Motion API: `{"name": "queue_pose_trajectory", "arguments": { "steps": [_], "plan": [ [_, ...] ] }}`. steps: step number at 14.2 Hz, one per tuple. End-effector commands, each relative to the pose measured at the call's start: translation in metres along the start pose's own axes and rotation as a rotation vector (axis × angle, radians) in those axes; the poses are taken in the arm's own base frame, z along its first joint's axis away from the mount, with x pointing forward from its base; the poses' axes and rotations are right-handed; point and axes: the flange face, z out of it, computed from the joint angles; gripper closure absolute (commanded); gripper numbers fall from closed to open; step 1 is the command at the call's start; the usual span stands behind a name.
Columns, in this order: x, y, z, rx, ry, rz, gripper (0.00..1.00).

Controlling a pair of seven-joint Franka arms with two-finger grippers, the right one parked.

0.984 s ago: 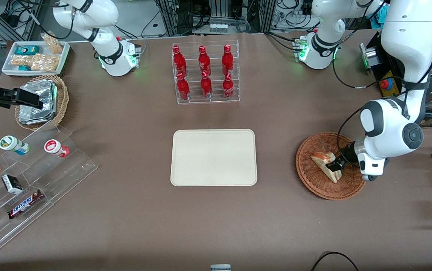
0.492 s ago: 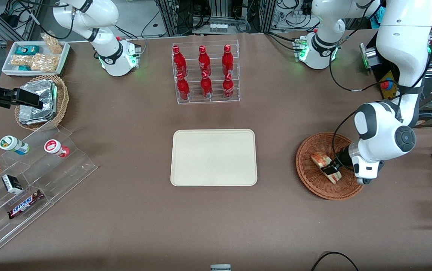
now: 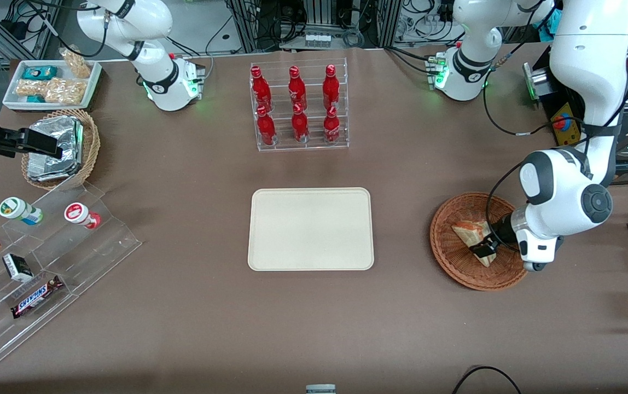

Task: Place sandwich from basket to tray
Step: 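Lower the left gripper around the sandwich and close it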

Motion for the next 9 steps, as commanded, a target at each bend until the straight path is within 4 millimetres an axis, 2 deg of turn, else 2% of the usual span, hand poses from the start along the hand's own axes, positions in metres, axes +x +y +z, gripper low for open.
{"name": "queue_pose_trajectory", "arguments": {
  "steps": [1, 2, 4, 6, 7, 8, 9],
  "plan": [
    [-0.001, 0.001, 0.014, 0.015, -0.022, -0.004, 0.0],
    [-0.001, 0.0, 0.015, 0.022, -0.022, 0.005, 0.0],
    [-0.006, 0.001, 0.031, 0.045, -0.039, 0.042, 0.01],
    [-0.008, 0.0, 0.037, 0.056, -0.051, 0.051, 0.5],
    [-0.011, 0.001, 0.035, 0.06, -0.057, 0.062, 0.71],
    [-0.018, 0.007, 0.033, 0.065, -0.064, 0.1, 0.86],
    [-0.023, 0.011, 0.026, 0.073, -0.078, 0.12, 0.86]
  ]
}}
